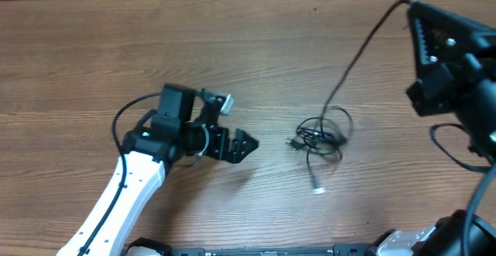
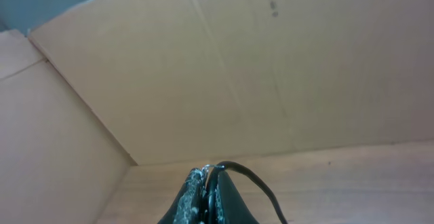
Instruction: Untangle cables
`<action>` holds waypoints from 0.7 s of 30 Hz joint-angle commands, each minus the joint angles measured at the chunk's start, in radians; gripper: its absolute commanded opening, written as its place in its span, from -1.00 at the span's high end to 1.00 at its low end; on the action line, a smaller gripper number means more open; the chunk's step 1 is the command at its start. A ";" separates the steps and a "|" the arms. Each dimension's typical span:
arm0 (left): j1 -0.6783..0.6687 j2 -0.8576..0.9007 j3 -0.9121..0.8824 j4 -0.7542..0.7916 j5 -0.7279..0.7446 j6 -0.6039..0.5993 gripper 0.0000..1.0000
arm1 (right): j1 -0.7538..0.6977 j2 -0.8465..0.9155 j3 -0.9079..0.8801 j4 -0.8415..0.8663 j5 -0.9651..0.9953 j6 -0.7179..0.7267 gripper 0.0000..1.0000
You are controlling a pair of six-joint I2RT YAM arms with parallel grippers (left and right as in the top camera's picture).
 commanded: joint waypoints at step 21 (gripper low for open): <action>-0.293 0.381 0.010 0.546 -0.016 -0.605 -0.72 | -0.003 -0.031 0.005 -0.098 0.095 -0.057 0.92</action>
